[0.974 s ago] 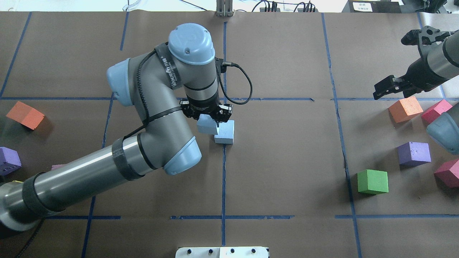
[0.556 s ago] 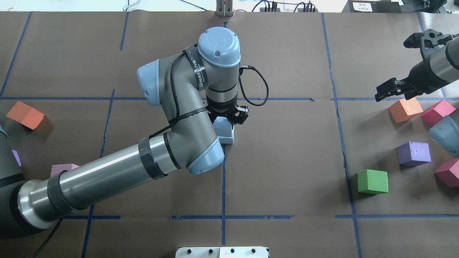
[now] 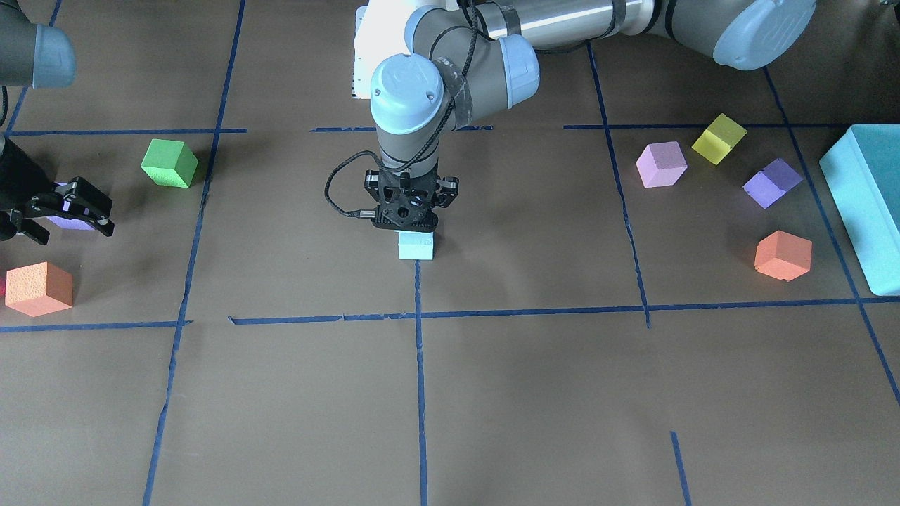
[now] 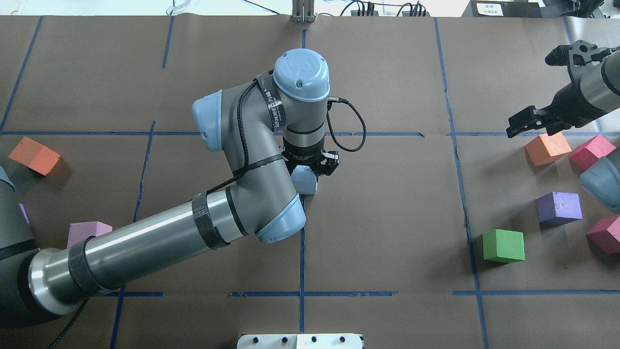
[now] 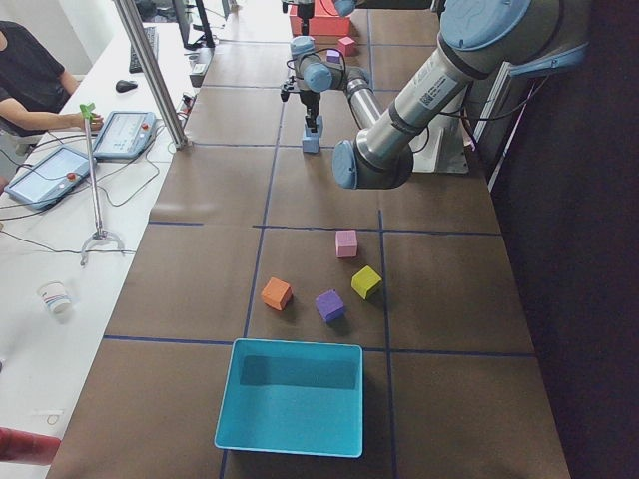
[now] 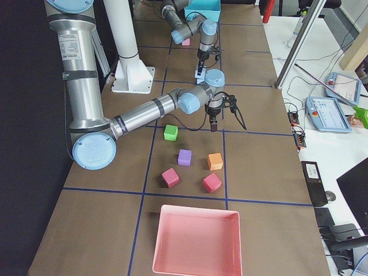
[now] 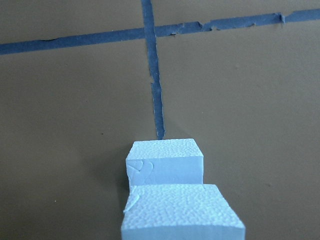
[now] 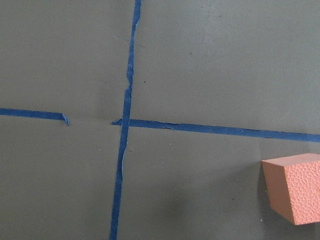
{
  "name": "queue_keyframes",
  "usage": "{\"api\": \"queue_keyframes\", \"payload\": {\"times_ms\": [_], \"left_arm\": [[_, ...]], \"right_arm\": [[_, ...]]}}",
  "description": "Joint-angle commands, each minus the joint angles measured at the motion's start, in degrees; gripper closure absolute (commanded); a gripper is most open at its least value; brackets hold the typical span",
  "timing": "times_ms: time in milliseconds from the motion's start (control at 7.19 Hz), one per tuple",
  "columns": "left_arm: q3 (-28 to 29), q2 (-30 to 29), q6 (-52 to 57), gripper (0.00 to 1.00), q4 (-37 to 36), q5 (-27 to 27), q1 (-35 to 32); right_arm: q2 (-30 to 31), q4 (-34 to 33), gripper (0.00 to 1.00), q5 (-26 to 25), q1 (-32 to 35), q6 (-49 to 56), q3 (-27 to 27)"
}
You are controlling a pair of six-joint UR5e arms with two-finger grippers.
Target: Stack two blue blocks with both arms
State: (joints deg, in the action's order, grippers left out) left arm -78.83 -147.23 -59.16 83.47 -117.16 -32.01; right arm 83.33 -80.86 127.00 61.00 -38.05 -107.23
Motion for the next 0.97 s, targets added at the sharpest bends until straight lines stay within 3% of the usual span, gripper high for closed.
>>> {"api": "queue_keyframes", "payload": {"times_ms": [0, 834], "left_arm": [[0.25, 0.1, 0.01, 0.83, 1.43, 1.58, -0.07], [1.48, 0.63, -0.17, 0.8, 2.75, 1.59, -0.16]], "right_arm": [[0.08, 0.0, 0.0, 0.0, -0.09, 0.0, 0.0], [-0.01, 0.0, 0.0, -0.09, -0.18, -0.09, 0.18]]}}
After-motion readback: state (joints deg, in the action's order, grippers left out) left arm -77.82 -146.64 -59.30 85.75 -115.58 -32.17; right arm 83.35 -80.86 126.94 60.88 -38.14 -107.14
